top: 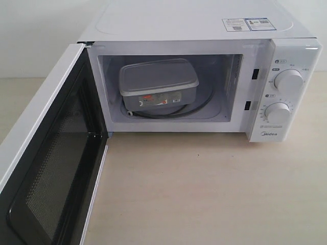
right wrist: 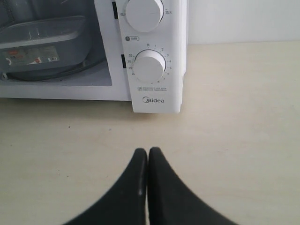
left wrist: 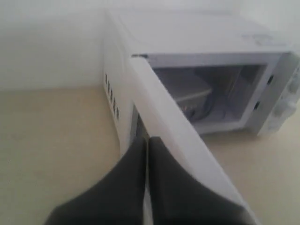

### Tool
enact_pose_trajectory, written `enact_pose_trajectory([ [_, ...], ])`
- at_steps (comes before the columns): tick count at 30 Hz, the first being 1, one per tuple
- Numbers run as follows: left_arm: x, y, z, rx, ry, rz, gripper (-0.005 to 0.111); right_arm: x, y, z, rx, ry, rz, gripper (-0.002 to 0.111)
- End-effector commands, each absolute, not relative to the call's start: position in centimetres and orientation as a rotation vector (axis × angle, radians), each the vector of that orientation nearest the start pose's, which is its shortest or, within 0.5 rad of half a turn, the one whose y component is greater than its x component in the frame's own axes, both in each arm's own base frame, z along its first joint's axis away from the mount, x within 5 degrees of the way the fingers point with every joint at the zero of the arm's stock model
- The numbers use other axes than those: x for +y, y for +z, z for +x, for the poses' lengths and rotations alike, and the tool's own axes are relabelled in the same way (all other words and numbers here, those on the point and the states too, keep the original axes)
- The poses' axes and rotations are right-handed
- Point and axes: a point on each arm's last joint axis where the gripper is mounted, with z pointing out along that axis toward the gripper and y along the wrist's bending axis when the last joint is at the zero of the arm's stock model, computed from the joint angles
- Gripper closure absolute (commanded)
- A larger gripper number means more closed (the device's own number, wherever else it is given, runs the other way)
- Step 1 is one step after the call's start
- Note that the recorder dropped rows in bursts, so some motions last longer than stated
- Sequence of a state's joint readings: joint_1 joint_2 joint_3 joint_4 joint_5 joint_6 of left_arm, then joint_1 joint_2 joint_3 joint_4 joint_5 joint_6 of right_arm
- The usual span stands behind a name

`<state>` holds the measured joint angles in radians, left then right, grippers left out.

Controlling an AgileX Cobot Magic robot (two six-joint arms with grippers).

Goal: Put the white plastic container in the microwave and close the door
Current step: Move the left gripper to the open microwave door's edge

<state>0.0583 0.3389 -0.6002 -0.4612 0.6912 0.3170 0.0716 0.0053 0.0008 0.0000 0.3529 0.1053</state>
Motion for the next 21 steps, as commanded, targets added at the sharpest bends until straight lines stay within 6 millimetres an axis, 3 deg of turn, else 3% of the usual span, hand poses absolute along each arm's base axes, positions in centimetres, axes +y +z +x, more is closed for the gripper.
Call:
enact_pose_trajectory([
  [1,-2.2,33.5,9.2,2.081,-0.225,0.213,0.103,0.3,18.2,5.3,1.835,0.111,0.027,0.108],
  [5,-2.0,33.3,12.3,2.313,-0.224,0.333,0.103,0.3,18.2,5.3,1.835,0.111,0.027,0.108],
  [10,-1.8,32.0,15.5,2.383,-0.171,0.563,0.103,0.3,18.2,5.3,1.834,0.114,0.029,0.108],
  [14,-1.8,30.7,16.7,2.381,-0.132,0.824,0.103,0.3,18.2,5.3,1.834,0.114,0.029,0.108],
  [21,-3.6,31.0,16.9,2.185,-0.310,1.078,0.103,0.3,18.2,5.3,1.834,0.114,0.029,0.108],
])
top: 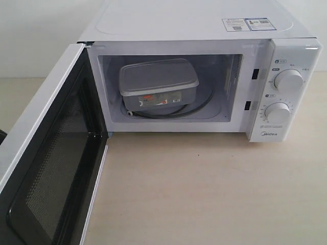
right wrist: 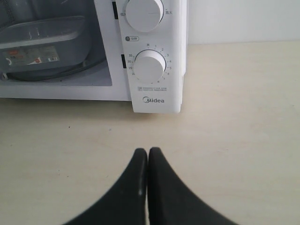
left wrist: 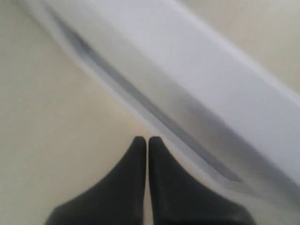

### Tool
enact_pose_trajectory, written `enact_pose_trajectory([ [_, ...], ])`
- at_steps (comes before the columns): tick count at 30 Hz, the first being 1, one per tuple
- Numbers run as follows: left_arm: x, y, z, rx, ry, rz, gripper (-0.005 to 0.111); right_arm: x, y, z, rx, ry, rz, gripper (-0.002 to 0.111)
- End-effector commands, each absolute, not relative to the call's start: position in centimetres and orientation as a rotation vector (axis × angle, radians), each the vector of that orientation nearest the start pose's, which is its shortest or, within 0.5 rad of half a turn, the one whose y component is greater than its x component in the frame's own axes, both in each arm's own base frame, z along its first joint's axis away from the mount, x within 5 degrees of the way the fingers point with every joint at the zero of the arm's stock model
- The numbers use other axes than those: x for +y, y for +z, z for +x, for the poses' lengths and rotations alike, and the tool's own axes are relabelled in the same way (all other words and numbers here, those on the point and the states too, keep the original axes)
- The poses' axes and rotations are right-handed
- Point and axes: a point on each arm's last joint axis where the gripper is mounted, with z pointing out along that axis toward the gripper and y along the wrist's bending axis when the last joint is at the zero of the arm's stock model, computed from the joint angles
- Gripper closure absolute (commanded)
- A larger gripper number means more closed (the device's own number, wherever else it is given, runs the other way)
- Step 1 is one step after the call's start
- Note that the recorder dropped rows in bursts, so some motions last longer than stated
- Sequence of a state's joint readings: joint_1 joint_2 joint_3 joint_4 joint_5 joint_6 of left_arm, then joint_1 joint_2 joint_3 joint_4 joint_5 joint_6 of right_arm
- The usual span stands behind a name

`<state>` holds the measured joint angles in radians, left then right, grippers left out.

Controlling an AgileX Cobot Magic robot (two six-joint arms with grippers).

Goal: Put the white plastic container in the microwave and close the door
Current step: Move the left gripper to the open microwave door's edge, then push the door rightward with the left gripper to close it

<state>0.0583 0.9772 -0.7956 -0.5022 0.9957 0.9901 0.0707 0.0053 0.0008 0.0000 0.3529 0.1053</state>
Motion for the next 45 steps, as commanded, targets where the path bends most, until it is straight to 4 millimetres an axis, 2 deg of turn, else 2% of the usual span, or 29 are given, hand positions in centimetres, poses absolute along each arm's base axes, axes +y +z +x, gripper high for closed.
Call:
enact_pose_trajectory([
  [1,-3.7,31.1,16.9,2.174,-0.320,1.075,0.103,0.3,18.2,5.3,1.834,0.114,0.029,0.108],
  [4,-4.2,31.3,17.0,2.151,-0.380,1.041,0.103,0.3,18.2,5.3,1.834,0.114,0.029,0.108],
  [14,-6.9,31.3,16.2,2.068,-0.454,1.217,0.103,0.3,18.2,5.3,1.834,0.114,0.029,0.108],
  [30,-8.6,31.8,16.3,1.978,-0.481,1.211,0.103,0.3,18.2,5.3,1.834,0.114,0.029,0.108],
  [38,-8.8,30.7,17.5,2.012,-0.490,1.239,0.103,0.3,18.2,5.3,1.834,0.114,0.029,0.108],
  [45,-9.3,29.5,19.6,1.999,-0.487,1.234,0.103,0.3,18.2,5.3,1.834,0.114,0.029,0.108],
])
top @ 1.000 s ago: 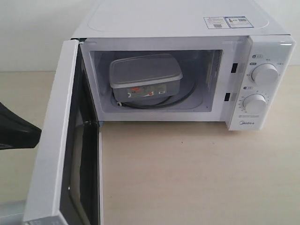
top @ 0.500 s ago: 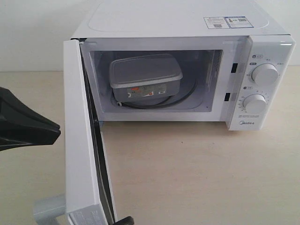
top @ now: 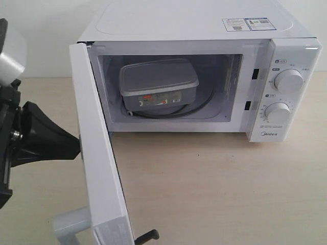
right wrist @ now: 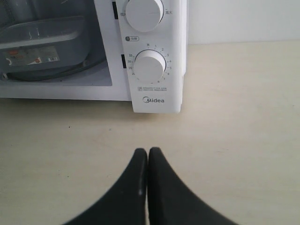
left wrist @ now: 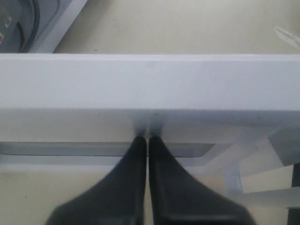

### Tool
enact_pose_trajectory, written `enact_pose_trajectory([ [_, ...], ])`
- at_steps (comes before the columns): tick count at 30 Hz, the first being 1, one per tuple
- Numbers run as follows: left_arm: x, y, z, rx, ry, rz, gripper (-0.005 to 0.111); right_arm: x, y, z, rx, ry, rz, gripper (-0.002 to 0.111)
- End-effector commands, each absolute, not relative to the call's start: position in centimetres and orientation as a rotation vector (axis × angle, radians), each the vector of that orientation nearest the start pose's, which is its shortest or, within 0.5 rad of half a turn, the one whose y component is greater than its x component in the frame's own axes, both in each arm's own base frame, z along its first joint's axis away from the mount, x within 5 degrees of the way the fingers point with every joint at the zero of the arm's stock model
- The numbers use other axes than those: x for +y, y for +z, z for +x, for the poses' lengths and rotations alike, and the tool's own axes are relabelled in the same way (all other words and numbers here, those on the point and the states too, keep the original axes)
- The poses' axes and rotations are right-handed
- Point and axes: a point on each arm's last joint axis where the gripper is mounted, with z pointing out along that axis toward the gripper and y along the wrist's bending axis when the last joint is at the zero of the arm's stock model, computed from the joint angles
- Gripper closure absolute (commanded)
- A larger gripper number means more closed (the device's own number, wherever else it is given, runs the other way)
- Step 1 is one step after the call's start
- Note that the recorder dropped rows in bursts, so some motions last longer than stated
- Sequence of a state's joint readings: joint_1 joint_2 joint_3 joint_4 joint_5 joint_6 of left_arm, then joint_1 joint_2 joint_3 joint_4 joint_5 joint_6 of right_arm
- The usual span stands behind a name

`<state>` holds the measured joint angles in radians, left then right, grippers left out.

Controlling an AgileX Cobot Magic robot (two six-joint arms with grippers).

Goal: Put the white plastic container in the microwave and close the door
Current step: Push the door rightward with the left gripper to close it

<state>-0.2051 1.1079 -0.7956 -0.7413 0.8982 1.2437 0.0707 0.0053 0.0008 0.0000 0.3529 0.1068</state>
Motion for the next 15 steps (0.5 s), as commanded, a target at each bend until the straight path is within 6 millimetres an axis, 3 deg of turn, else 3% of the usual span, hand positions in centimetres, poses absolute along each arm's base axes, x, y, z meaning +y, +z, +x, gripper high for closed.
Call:
enact_pose_trajectory([
  [1,-9.4,29.5,19.7,1.979,-0.505,1.226,0.103,0.3,18.2,5.3,1.834,0.114,0.029,0.108],
  [8,-10.2,29.6,21.6,1.854,-0.517,1.147,0.103,0.3,18.2,5.3,1.834,0.114,0.029,0.108],
  [15,-10.8,27.9,24.2,1.831,-0.528,1.087,0.103,0.3,18.2,5.3,1.834,0.114,0.029,0.108],
])
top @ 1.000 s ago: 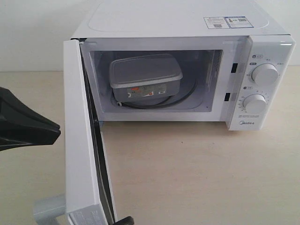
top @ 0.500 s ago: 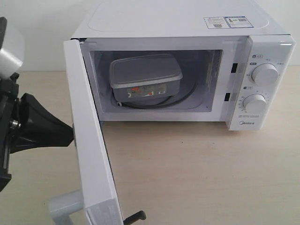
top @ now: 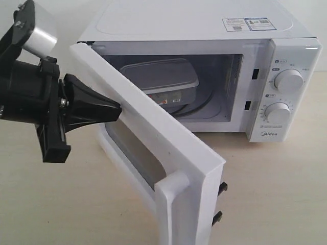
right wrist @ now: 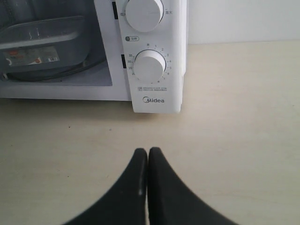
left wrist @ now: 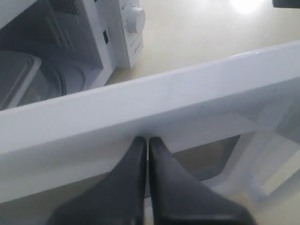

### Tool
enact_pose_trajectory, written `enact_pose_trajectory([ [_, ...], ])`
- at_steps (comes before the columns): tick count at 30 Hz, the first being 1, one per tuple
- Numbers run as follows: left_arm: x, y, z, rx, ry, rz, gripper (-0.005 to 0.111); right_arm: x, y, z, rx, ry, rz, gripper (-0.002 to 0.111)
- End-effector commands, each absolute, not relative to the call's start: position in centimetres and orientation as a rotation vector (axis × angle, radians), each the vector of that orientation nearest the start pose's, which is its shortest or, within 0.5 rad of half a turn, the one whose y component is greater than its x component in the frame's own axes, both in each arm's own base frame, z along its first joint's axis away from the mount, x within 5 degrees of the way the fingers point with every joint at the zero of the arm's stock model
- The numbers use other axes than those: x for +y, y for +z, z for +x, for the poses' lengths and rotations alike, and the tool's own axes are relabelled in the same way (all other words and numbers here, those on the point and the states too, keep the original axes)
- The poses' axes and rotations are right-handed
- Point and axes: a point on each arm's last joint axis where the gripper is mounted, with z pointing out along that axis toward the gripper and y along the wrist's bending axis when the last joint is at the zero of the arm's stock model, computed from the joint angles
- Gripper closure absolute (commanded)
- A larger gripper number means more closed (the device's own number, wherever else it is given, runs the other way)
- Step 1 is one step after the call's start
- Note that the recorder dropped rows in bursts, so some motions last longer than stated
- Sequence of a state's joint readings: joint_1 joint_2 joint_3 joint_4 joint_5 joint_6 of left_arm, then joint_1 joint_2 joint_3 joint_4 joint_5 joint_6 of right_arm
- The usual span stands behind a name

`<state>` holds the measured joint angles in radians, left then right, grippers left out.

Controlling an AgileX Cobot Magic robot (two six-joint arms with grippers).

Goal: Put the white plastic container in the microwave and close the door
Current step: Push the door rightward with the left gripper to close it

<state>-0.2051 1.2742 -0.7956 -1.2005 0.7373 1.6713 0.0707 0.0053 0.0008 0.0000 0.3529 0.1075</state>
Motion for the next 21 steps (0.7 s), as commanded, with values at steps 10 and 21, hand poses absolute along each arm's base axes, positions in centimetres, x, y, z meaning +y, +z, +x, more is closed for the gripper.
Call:
enact_pose_trajectory([
  [10,-11.5,27.2,27.1,1.678,-0.554,0.939,0.103,0.3,18.2,5.3,1.834,0.114,0.029,0.108],
  [21,-12.3,27.1,31.0,1.680,-0.563,0.920,0.103,0.3,18.2,5.3,1.834,0.114,0.029,0.108],
])
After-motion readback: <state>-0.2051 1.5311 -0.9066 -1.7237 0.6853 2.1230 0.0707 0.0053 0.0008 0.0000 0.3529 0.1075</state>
